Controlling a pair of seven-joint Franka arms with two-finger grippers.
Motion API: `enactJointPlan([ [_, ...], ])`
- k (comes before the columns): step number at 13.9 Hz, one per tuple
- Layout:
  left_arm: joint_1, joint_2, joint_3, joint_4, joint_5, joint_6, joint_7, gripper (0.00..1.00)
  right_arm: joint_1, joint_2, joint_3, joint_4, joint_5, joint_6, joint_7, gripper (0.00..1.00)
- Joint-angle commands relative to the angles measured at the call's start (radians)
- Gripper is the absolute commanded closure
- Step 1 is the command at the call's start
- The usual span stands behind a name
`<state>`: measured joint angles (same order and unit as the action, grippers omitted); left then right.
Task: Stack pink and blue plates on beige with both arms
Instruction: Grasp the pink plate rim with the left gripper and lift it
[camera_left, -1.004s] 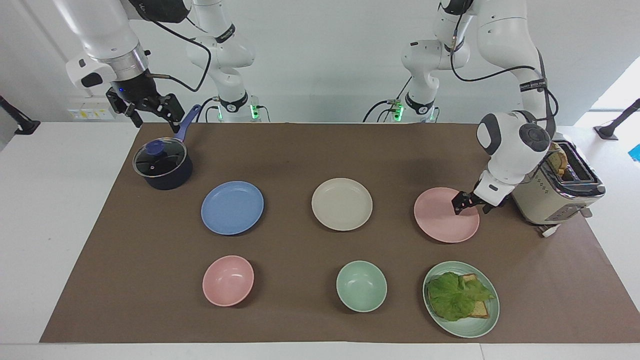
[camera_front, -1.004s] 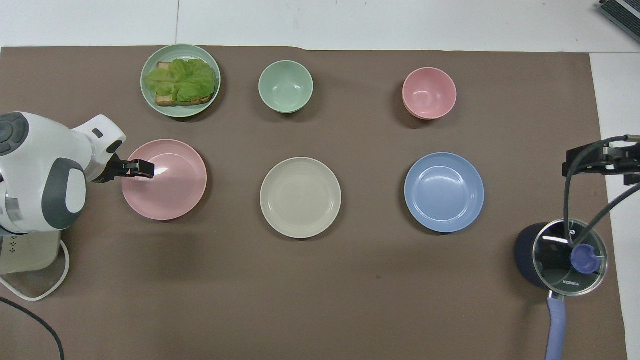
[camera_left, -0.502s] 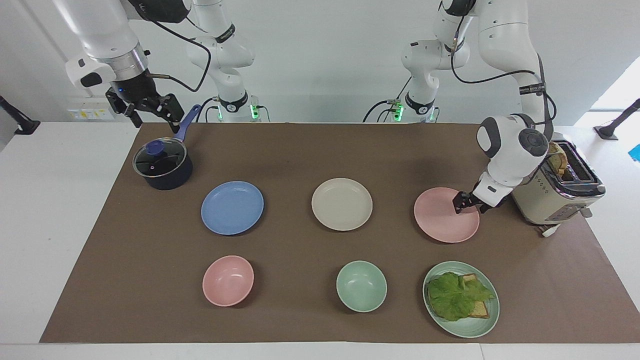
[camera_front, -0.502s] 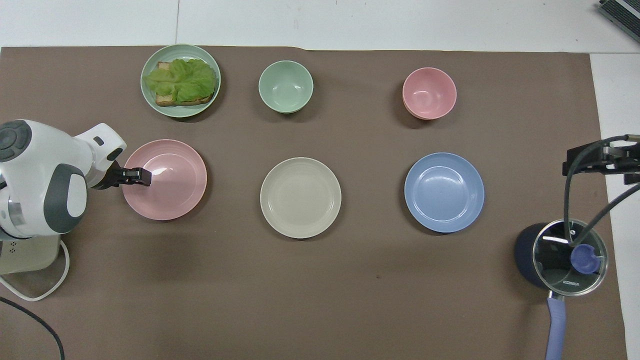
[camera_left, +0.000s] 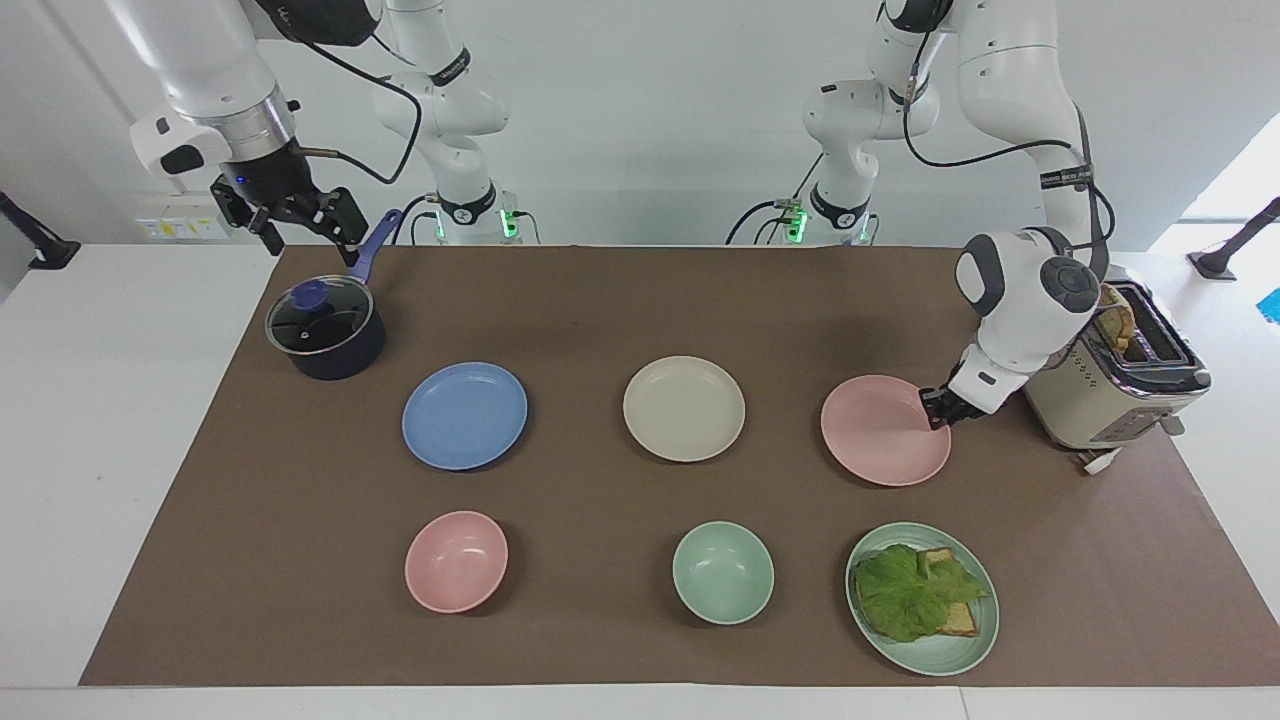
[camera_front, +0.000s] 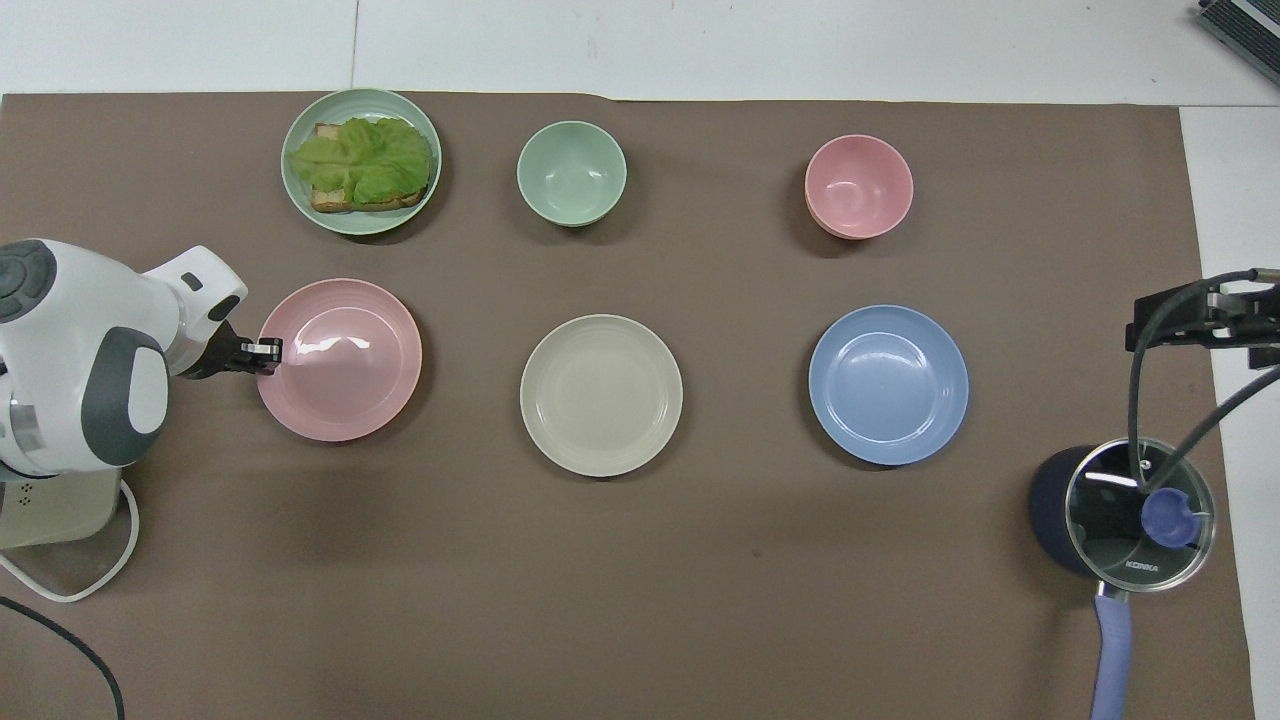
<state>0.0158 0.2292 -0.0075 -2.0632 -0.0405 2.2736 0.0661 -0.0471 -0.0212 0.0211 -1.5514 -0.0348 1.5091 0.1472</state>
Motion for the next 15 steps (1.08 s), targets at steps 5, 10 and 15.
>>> enactJointPlan([
  [5,0.056,-0.04,-0.012,0.184,-0.025,-0.337,0.064,1.0,-0.017,-0.016,0.003,-0.022,0.0,0.016,-0.009,0.0],
  [10,0.046,-0.157,-0.011,0.213,-0.165,-0.462,0.034,1.0,-0.017,-0.017,0.003,-0.024,0.0,0.016,-0.009,0.0],
  [15,-0.153,-0.186,-0.025,0.183,-0.196,-0.415,-0.262,1.0,-0.019,-0.022,0.003,-0.033,0.0,0.016,-0.014,0.0],
])
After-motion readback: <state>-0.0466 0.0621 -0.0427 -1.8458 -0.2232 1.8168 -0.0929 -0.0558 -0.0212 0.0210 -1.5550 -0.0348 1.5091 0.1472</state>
